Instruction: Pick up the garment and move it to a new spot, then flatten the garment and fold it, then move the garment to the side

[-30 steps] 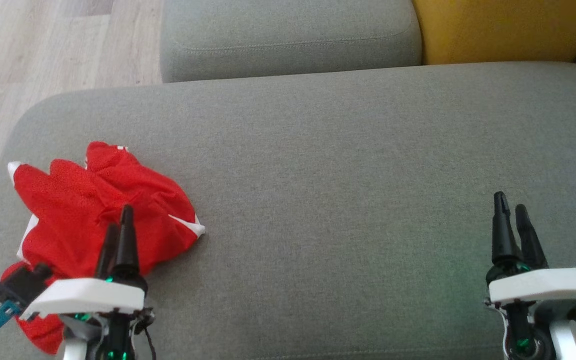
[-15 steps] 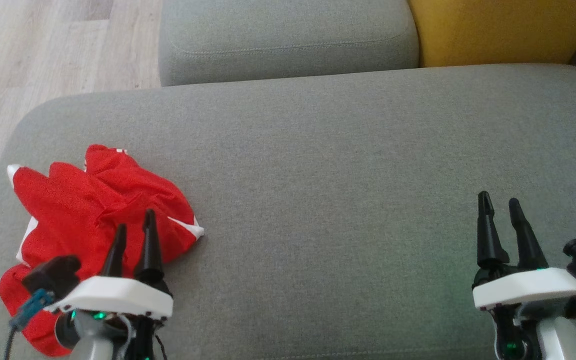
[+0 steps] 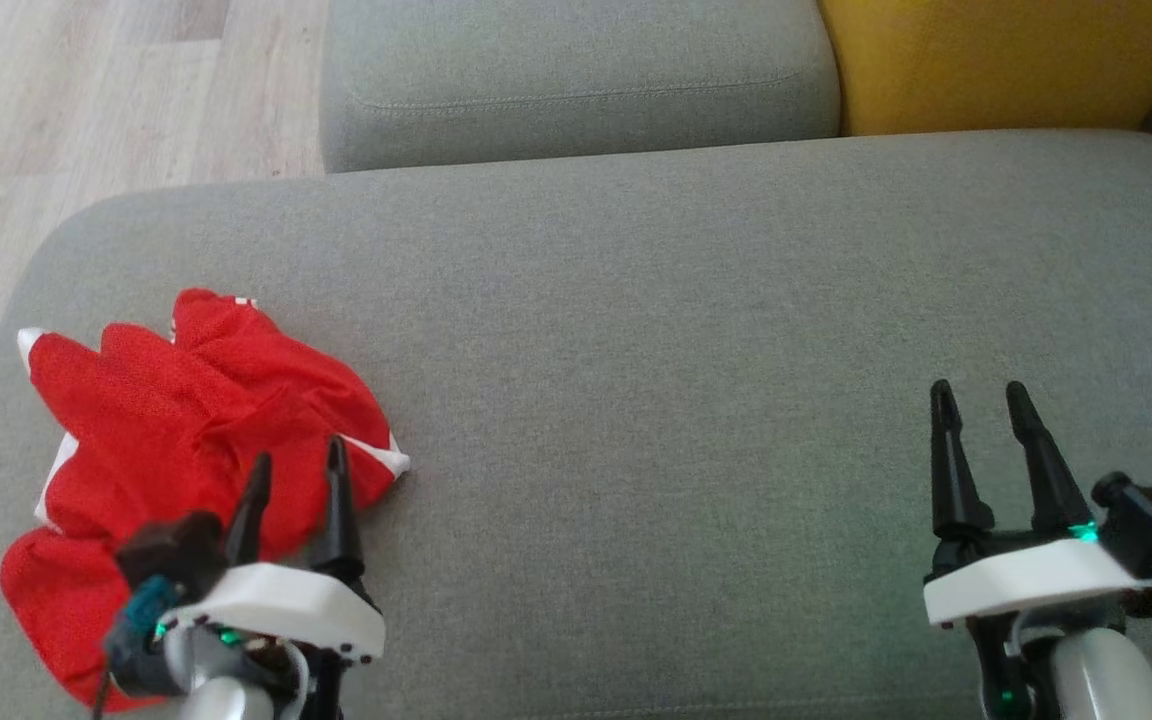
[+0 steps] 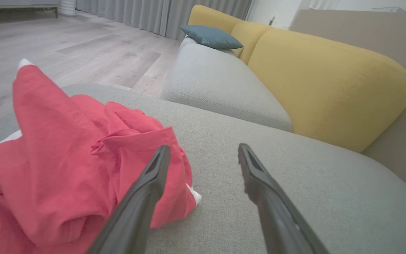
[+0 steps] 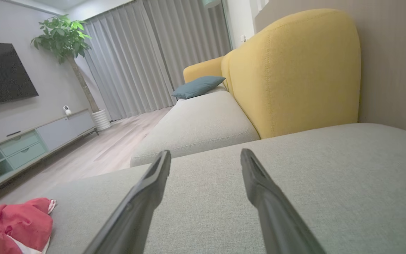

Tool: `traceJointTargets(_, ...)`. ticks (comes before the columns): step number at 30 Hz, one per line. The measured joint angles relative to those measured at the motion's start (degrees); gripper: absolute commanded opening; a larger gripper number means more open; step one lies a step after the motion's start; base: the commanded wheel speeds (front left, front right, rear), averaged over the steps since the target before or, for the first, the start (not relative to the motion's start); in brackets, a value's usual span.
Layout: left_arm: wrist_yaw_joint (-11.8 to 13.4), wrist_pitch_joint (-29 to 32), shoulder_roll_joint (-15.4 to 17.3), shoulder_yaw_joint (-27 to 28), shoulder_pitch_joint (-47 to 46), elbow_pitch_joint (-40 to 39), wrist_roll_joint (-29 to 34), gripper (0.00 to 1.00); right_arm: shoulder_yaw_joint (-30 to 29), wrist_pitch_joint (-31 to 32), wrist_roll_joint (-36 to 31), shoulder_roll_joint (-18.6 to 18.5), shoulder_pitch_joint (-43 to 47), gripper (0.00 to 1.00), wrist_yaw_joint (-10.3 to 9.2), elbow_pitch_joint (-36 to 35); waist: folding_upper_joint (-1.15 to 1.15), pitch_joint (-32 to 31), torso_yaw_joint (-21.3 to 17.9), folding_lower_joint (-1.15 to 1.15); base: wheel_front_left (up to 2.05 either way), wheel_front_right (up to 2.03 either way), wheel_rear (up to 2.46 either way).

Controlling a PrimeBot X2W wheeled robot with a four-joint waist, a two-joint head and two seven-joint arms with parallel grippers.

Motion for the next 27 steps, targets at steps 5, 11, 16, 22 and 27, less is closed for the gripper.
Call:
traceJointTargets(5, 1.5, -0.7, 1.5, -2.8, 0.0, 0.0, 3.1, 1.0, 0.8, -0.8, -4.6, 0.0, 0.0, 1.0, 0.0, -0.6, 0.0, -0.1, -0.1, 0.0, 0.0, 0.0, 0.0)
traceJointTargets(11, 3.6, -2.0, 2.4, -5.3, 0.0, 0.0, 7.2, 1.0, 1.2, -2.0, -11.6, 0.0, 0.3, 1.0, 0.0, -0.9, 0.0, -0.2, -0.2, 0.0, 0.0, 0.0, 0.0)
traceJointTargets(16, 4.6, -2.5, 3.0, -6.6, -0.1, -0.9, 9.5, 1.0, 1.5, -2.6, -14.8, 0.0, 1.1, 1.0, 0.0, -1.7, 0.0, -0.3, -0.2, 0.0, 0.0, 0.0, 0.0)
traceJointTargets(22, 3.6, -3.6, 1.9, -4.9, 0.1, -2.8, 9.3, 1.0, 1.7, -3.8, -12.7, 0.0, 1.1, 1.0, 0.0, -2.3, 0.0, -0.5, -0.1, 0.0, 0.0, 0.0, 0.0)
traceJointTargets(27, 0.6, -4.7, -1.1, -0.8, 2.1, -3.7, 9.3, 1.0, 1.6, -4.5, -8.4, 0.0, 1.1, 1.0, 0.0, -1.3, 0.0, -0.7, 0.1, 0.0, 0.0, 0.0, 0.0)
